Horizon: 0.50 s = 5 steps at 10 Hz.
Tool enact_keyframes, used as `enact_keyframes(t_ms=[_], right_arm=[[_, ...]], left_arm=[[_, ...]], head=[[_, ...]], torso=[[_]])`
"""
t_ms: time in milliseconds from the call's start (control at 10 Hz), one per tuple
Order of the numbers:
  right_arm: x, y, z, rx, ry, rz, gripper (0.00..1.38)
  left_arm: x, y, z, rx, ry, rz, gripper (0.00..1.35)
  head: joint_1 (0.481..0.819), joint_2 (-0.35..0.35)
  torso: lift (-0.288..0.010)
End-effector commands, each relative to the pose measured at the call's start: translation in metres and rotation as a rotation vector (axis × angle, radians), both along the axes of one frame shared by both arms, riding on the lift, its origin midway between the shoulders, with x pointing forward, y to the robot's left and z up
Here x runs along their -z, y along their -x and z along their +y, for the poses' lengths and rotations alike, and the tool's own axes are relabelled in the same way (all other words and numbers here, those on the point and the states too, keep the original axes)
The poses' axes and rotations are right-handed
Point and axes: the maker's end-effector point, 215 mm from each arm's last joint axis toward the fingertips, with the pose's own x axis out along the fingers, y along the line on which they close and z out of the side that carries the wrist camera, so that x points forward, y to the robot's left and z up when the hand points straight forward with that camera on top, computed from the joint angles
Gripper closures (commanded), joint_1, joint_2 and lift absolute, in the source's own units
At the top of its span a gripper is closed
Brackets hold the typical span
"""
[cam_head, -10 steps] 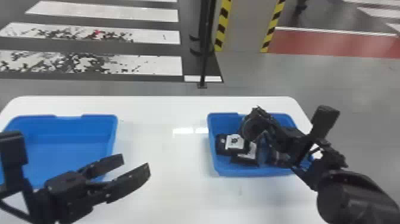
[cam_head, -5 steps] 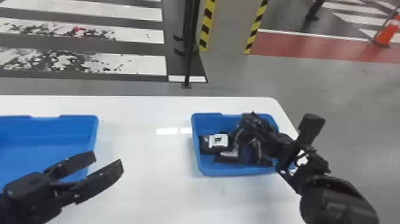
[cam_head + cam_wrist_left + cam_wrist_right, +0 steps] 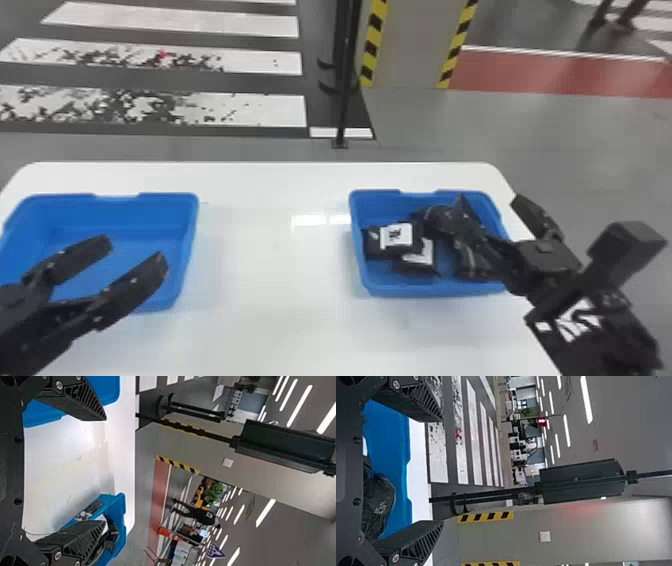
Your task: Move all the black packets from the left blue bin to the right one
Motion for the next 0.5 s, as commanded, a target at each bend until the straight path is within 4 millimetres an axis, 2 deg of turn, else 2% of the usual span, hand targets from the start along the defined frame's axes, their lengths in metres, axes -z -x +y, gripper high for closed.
enact_keyframes(t_ms=[0, 100, 300, 400], right_arm=[[-0.011, 0.035, 0.025, -0.038, -0.007, -0.001, 0.11], [-0.017, 0.060, 0.033, -0.042, -0.020, 0.007, 0.11], [-0.023, 0.100, 0.038, -0.034, -0.047, 0.026, 0.11], [-0.029, 0.116, 0.040, -0.029, -0.036, 0.039, 0.11]], left_arm=[[-0.014, 0.004, 0.031, -0.084, -0.070, -0.095, 0.14], [-0.018, 0.009, 0.049, -0.133, -0.112, -0.135, 0.14], [-0.018, 0.019, 0.054, -0.163, -0.147, -0.156, 0.14], [-0.018, 0.022, 0.053, -0.180, -0.155, -0.162, 0.14]], head=[[0.695, -0.077], [0.695, -0.051], [0.695, 0.030], [0.695, 0.048]], torso=[[-0.139], [-0.139], [-0.139], [-0.139]])
